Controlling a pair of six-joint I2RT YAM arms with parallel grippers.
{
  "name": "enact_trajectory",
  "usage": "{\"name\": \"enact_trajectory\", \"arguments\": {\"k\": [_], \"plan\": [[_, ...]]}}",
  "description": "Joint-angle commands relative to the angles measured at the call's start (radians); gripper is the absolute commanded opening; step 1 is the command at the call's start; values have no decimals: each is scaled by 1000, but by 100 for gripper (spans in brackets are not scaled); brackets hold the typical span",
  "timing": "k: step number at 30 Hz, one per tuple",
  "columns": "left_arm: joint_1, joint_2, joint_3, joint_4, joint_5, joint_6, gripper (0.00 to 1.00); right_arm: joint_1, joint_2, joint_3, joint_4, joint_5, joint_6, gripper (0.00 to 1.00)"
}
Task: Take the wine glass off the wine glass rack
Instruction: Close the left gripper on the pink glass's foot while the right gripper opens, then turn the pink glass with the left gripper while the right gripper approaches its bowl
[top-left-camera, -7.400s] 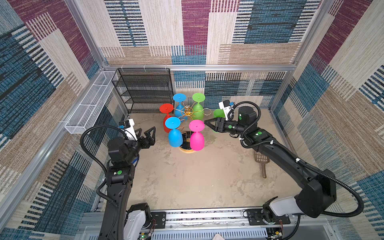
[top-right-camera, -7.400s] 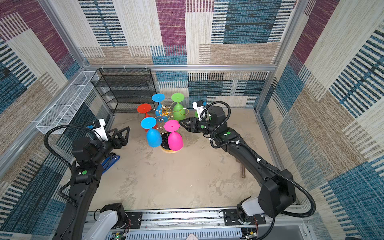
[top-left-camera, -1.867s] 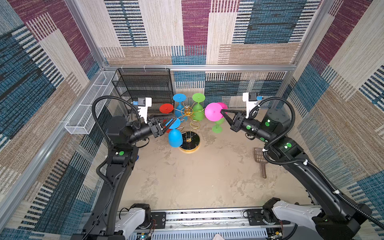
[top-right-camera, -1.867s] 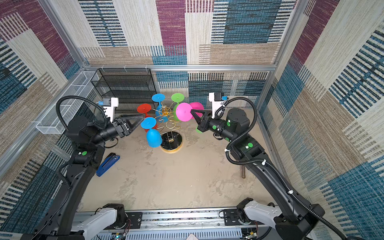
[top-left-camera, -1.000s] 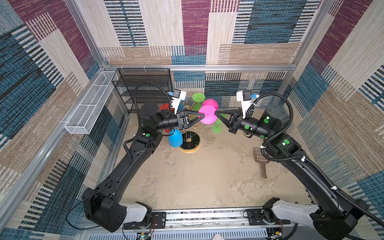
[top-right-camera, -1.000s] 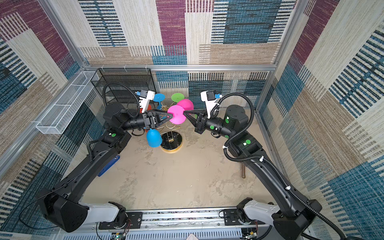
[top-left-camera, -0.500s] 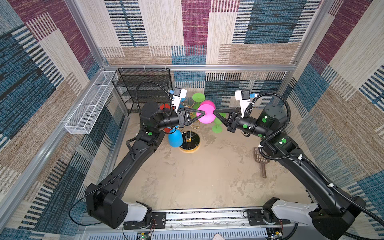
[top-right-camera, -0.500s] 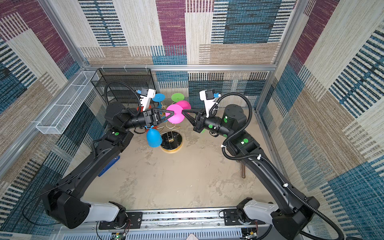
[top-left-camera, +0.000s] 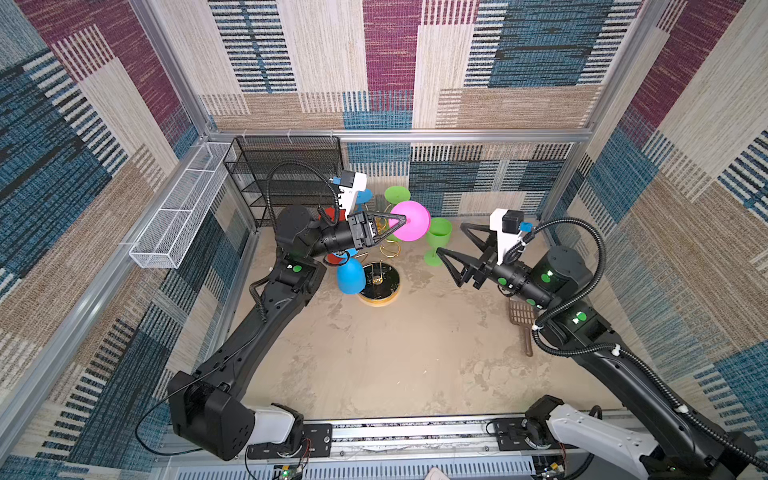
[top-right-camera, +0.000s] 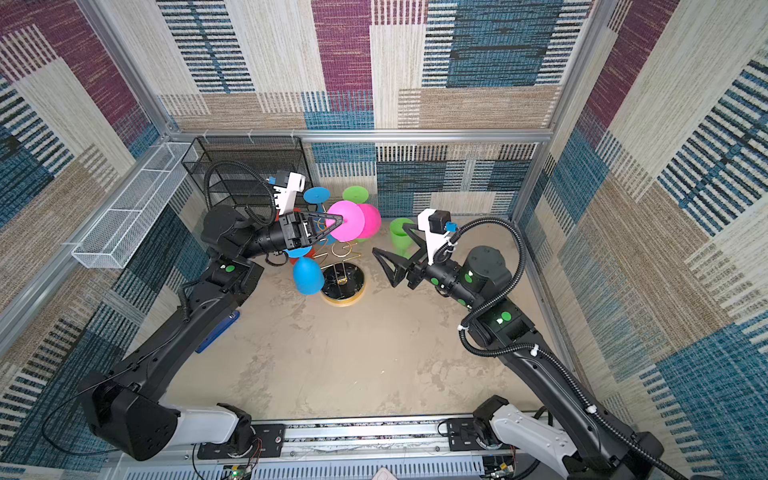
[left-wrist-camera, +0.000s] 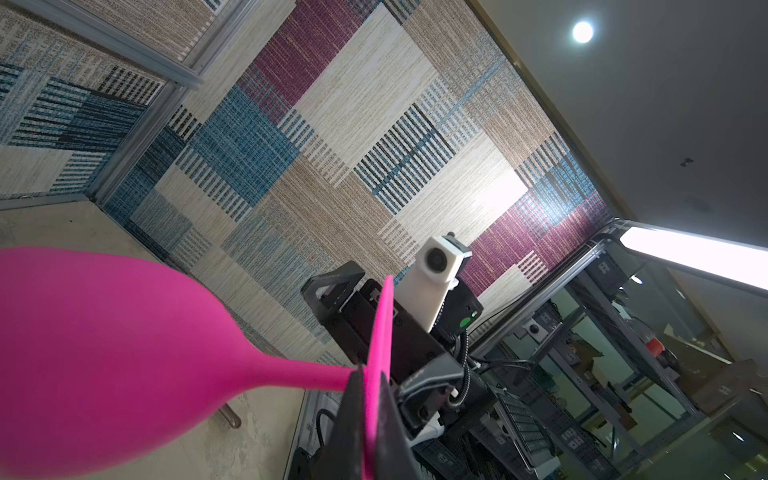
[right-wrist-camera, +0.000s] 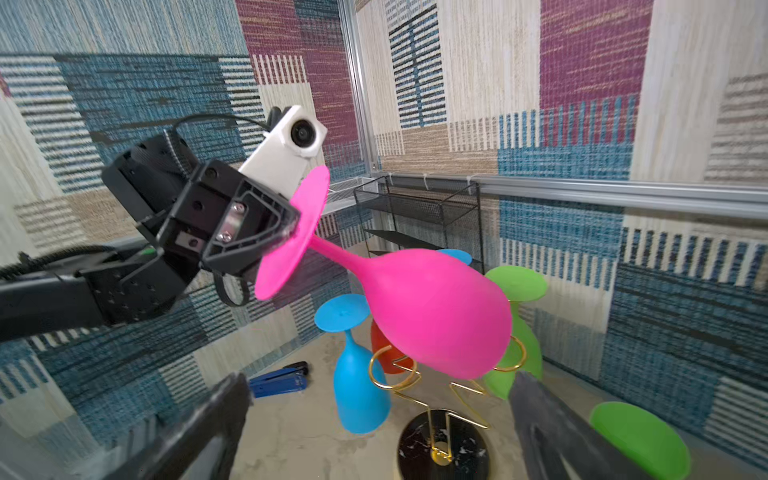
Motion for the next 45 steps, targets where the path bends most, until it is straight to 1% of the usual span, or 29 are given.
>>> {"name": "enact_trajectory", "arguments": {"k": [1,6,16,19,25,37,45], "plan": [[1,-17,13,-6,-5,-24,0,-1,-7,-41,155,54,-200,99],[1,-34,11,-50,-14,-8,0,1,108,6,171,24,-287,99],[2,-68,14,-75,-15,-6,0,20,309,97,266,-49,-368,99],[2,-77,11,-79,-13,-6,0,27,340,106,307,-35,-378,99],[3,-79,5,-75,-8,-14,0,37,403,155,322,-53,-388,99],[5,-74,1,-19,0,-59,0,45,464,194,343,-66,-377,100],[13,-74,-7,-1,1,-77,0,46,478,205,329,-74,-367,90]]}}
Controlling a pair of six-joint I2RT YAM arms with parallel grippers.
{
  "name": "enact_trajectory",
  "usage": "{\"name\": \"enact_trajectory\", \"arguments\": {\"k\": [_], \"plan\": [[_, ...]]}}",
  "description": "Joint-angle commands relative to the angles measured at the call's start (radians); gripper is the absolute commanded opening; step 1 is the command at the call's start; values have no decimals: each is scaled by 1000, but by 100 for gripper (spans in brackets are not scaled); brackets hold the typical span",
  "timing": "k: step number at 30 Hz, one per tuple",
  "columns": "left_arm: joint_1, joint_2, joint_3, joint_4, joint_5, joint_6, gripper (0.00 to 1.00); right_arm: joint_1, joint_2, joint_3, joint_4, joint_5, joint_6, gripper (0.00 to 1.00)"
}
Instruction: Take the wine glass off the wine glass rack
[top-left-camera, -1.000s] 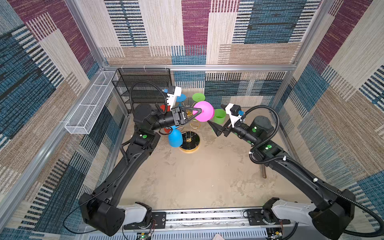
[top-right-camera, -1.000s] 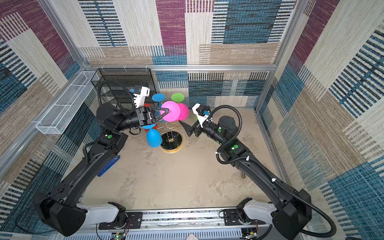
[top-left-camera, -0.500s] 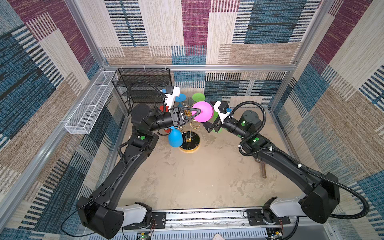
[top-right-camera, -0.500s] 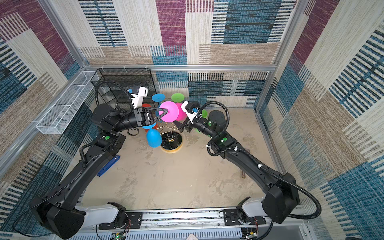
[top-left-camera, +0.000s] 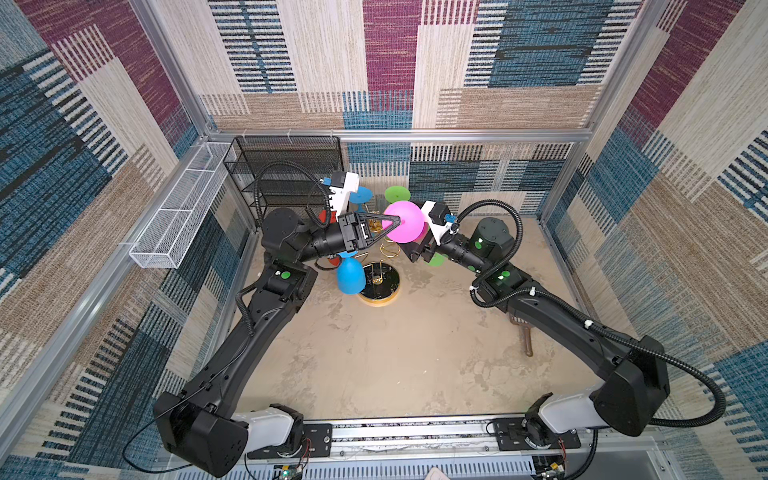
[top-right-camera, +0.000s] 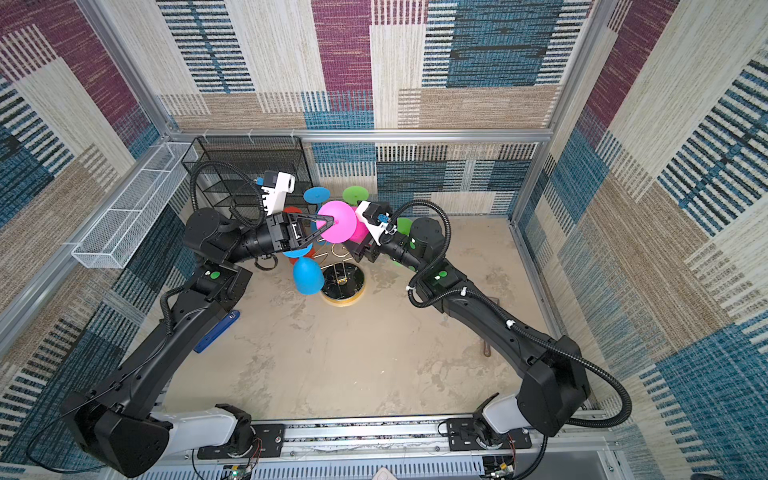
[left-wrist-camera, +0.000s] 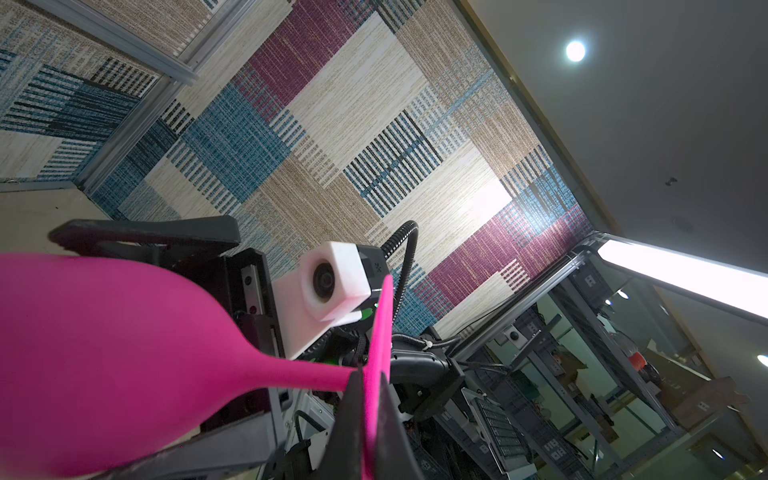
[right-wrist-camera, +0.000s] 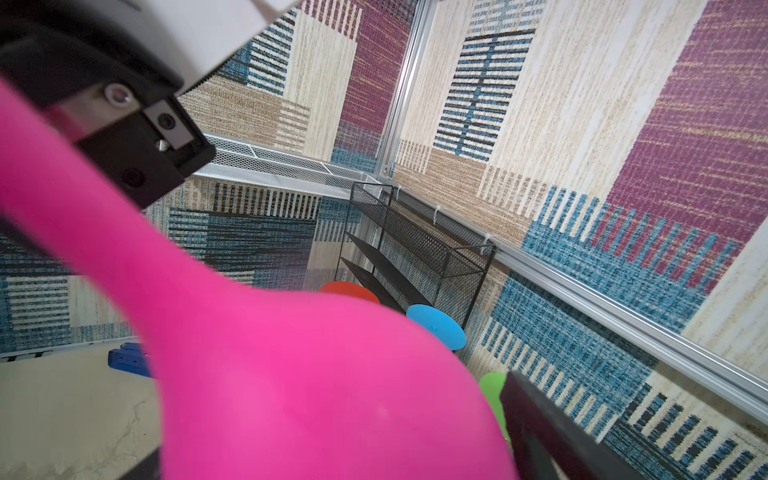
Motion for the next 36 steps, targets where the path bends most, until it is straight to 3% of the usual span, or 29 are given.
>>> {"name": "enact_trajectory", "arguments": {"k": [1,8,12,16,21,28,32,36], "plan": [[4,-4,-8,64,5,-22,0,-1,-1,7,23,4,14,89],[16,5,-23,104,-1,-44,17,0,-14,4,-7,17,27,73],[26,9,-31,144,-10,-51,33,0,-29,18,-62,40,57,67],[48,16,-36,162,-34,-22,42,1,-45,67,-216,82,105,60],[54,16,-9,54,-90,227,47,0,-82,160,-507,122,171,55],[54,16,0,-108,-304,698,50,1,-143,241,-826,137,230,51],[54,17,-4,-86,-325,915,50,0,-154,248,-923,134,252,50],[46,21,-56,30,-260,1106,52,0,-166,235,-957,114,264,48]]}}
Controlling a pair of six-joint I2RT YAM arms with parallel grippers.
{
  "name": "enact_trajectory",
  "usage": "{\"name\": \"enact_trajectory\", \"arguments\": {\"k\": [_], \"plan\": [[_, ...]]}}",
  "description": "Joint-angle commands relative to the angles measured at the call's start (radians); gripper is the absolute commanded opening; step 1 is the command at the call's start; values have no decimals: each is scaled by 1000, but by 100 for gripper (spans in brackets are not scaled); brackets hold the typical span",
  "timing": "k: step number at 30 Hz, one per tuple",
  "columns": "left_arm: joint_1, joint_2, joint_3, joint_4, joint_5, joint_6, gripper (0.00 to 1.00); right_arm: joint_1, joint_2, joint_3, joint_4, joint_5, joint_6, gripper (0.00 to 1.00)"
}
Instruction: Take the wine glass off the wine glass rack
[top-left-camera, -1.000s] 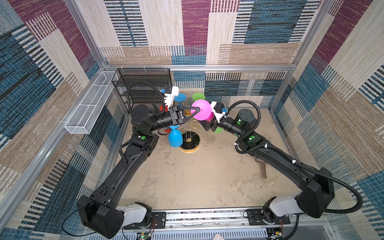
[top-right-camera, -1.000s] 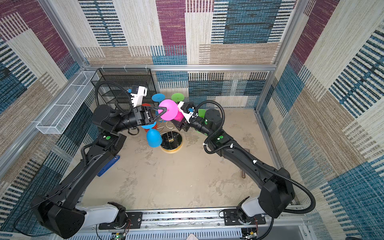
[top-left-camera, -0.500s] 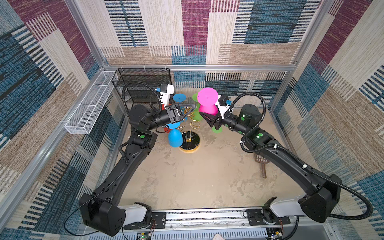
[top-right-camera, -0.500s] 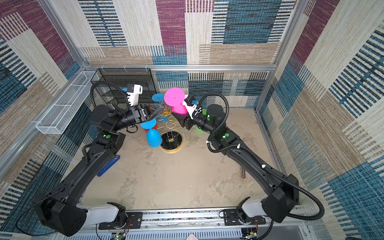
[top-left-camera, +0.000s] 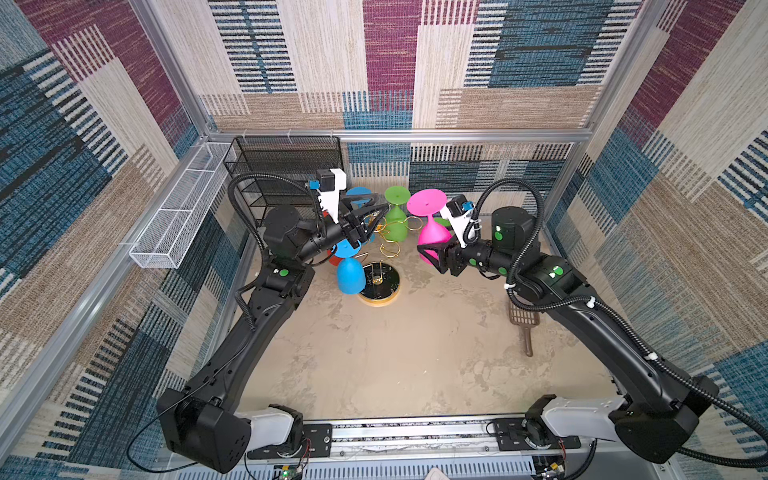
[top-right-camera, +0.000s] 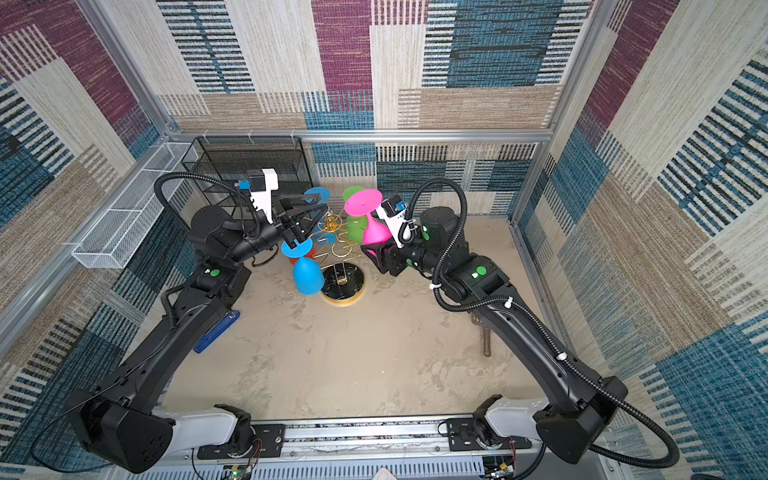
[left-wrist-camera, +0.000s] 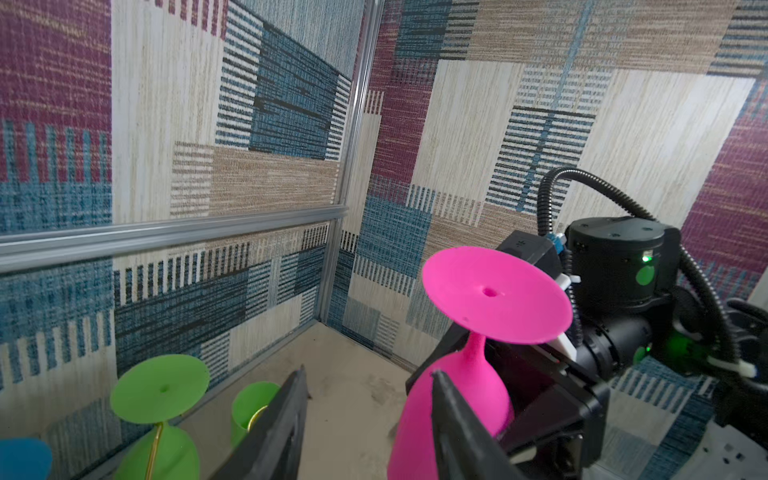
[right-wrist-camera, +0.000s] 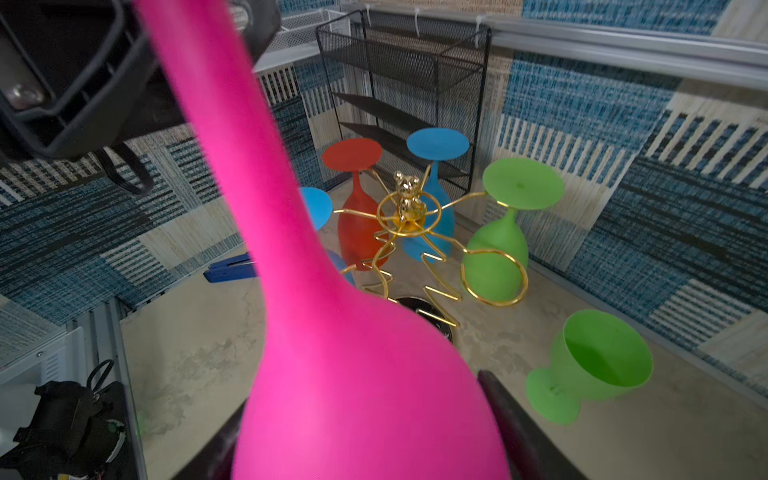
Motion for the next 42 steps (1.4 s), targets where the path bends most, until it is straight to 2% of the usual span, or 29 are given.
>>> {"name": "enact_trajectory", "arguments": {"k": [1,4,11,14,20,25,32,42], "plan": [[-4,6,-35,116,55,293,51,1,-18,-9,-54,-23,28,48],[-8,19,-59,141,127,429,51,1,-20,-20,-46,-60,37,48],[-28,28,-97,201,132,631,52,1,4,-22,-33,-134,54,46],[-30,42,-114,273,119,659,51,1,20,-20,-27,-160,57,45],[-29,78,-108,308,121,684,51,1,46,-25,-14,-214,71,43],[-31,99,-102,341,169,688,50,1,68,-26,-7,-232,81,42],[-31,106,-100,320,265,748,44,1,104,-9,-6,-260,88,42],[-30,108,-107,338,245,770,30,1,133,15,-17,-285,94,42]]}}
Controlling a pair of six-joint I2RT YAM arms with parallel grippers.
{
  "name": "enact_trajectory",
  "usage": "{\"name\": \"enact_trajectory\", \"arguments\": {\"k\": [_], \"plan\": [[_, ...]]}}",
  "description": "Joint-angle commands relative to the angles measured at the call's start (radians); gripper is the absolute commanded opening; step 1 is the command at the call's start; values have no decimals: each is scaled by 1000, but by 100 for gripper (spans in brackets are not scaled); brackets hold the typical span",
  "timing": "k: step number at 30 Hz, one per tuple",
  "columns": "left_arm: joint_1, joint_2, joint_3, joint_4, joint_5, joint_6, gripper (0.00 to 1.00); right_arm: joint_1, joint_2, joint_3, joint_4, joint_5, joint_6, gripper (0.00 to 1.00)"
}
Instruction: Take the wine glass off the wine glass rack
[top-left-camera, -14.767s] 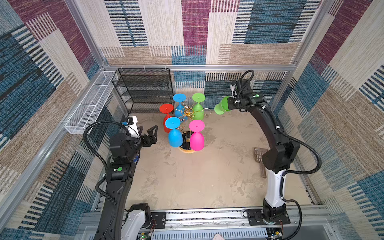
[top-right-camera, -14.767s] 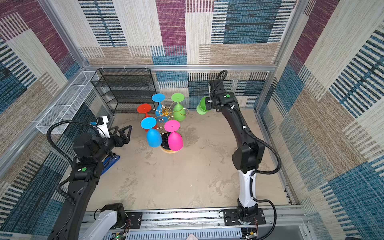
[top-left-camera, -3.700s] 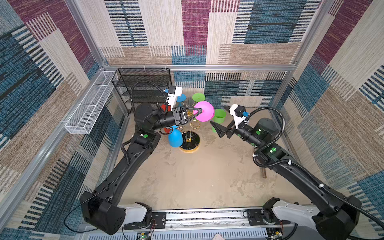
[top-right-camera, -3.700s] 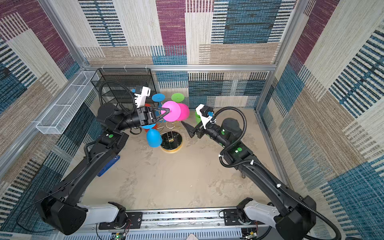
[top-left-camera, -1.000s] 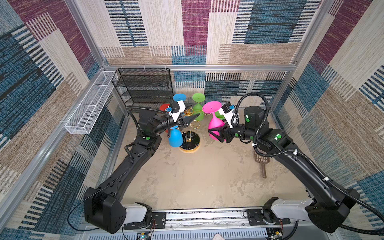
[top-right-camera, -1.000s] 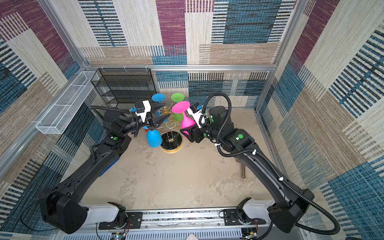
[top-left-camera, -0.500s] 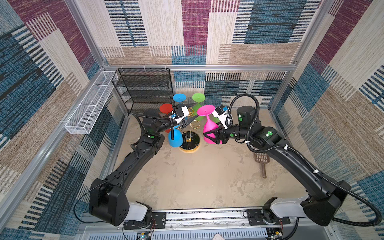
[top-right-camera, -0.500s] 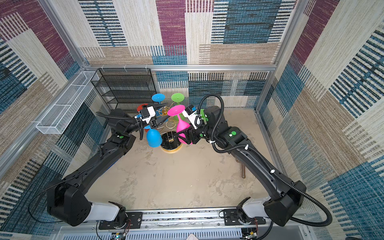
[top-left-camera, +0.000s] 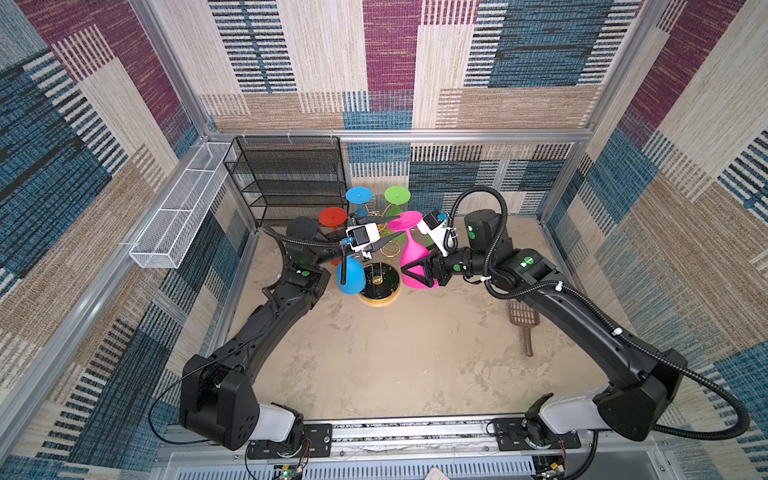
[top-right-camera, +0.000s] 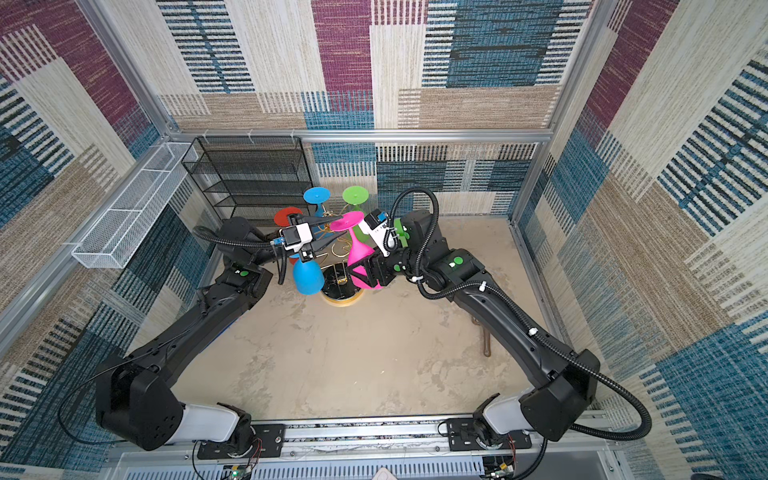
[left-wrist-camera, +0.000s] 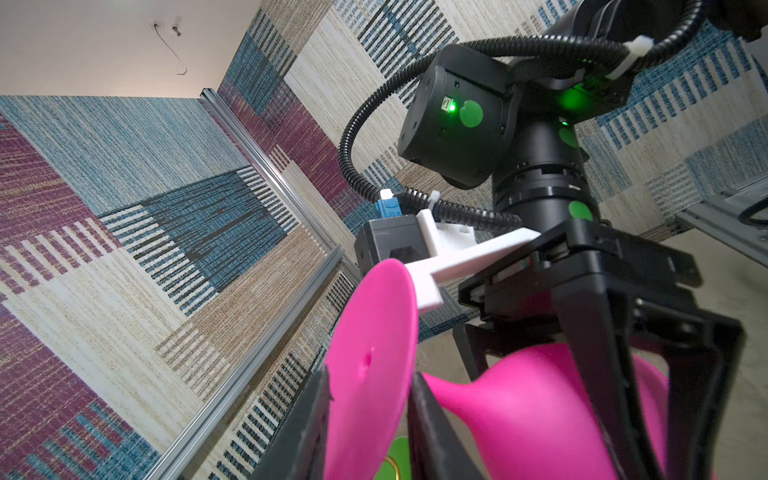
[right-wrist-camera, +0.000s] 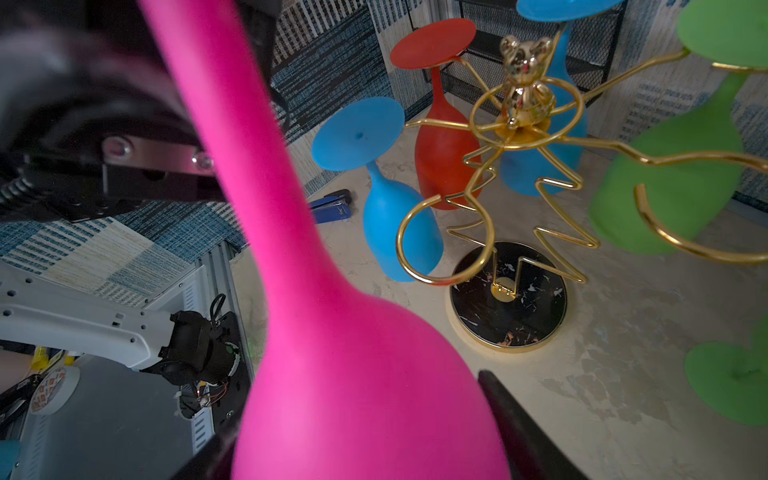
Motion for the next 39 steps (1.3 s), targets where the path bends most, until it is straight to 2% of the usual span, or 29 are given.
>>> {"name": "enact_trajectory", "arguments": {"k": [1,10,15,18,24,28,33,36,39], "plan": [[0,2,0,44,2,29,28,1,5,14,22,-21,10,43],[2,2,-8,76,-48,33,11,1,-4,1,38,-24,36,53],[2,-2,-14,92,-71,22,4,1,-25,-12,71,-19,65,76],[2,-5,-29,115,-93,20,0,0,-39,-13,97,-25,83,84],[2,-21,-56,128,-181,-42,0,-1,-94,-33,184,6,134,98],[2,-59,-68,72,-278,-136,0,-10,-174,-68,263,77,158,99],[2,-128,-77,-43,-521,-361,0,-35,-313,-140,360,204,193,100],[2,-165,-79,-175,-609,-453,0,-44,-389,-179,394,295,248,95],[2,-191,-79,-257,-641,-523,0,-45,-441,-218,411,350,279,89]]}}
